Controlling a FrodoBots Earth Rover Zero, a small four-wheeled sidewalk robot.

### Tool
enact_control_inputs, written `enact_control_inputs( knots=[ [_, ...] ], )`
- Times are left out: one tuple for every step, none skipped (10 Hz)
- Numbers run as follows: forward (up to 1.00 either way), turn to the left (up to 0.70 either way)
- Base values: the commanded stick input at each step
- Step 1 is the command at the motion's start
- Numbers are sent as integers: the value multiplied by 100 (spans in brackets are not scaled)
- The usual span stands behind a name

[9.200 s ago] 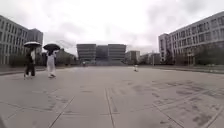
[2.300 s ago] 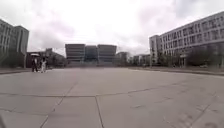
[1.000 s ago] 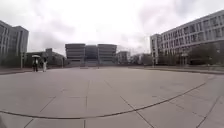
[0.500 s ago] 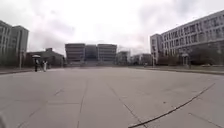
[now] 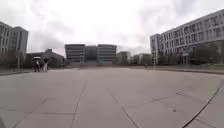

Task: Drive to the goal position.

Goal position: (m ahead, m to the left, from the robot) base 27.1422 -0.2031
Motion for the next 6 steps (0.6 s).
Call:
enact_control_inputs(
  knots=[
    [70,2],
    [70,2],
    [70,2],
    [70,2],
    [70,2],
    [70,2]
  ],
)
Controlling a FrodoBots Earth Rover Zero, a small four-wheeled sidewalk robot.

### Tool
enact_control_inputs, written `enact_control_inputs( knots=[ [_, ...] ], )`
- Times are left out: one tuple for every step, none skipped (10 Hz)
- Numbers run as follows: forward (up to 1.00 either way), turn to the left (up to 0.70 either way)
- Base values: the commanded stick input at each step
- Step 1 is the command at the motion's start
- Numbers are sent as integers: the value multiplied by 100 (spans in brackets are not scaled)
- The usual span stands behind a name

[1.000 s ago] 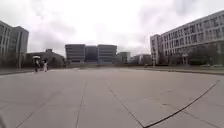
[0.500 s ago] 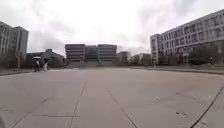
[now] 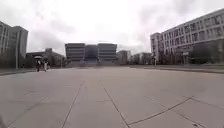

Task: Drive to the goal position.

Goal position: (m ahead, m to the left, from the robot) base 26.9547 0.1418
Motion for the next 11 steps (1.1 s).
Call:
enact_control_inputs(
  knots=[
    [70,2],
    [70,2],
    [70,2],
    [70,2],
    [70,2],
    [70,2],
    [70,2],
    [70,2],
    [70,2],
    [70,2],
    [70,2]
  ],
)
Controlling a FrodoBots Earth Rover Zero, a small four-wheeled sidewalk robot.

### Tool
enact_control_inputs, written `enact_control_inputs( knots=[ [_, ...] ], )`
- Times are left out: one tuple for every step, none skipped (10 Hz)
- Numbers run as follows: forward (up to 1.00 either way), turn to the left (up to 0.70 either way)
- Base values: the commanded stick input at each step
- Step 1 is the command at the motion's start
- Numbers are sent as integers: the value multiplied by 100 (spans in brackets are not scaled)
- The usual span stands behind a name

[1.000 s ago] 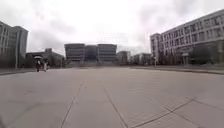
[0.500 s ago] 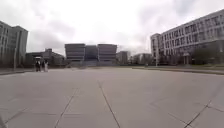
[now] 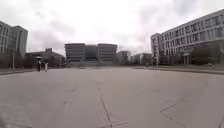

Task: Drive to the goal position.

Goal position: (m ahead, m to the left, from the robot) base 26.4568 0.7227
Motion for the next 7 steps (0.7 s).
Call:
enact_control_inputs(
  knots=[
    [70,2],
    [70,2],
    [70,2],
    [70,2],
    [70,2],
    [70,2],
    [70,2]
  ],
)
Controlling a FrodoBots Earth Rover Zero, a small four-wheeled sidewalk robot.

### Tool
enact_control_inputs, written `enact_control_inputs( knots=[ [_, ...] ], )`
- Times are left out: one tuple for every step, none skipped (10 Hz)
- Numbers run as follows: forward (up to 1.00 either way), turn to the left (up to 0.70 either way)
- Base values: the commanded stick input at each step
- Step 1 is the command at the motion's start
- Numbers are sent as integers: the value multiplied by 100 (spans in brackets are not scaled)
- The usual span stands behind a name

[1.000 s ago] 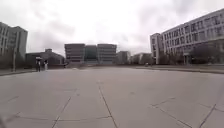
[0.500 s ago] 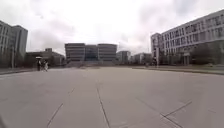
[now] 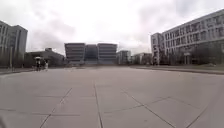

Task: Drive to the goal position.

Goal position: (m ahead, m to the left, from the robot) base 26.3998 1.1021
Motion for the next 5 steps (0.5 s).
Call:
enact_control_inputs(
  knots=[
    [70,2],
    [70,2],
    [70,2],
    [70,2],
    [70,2]
  ],
)
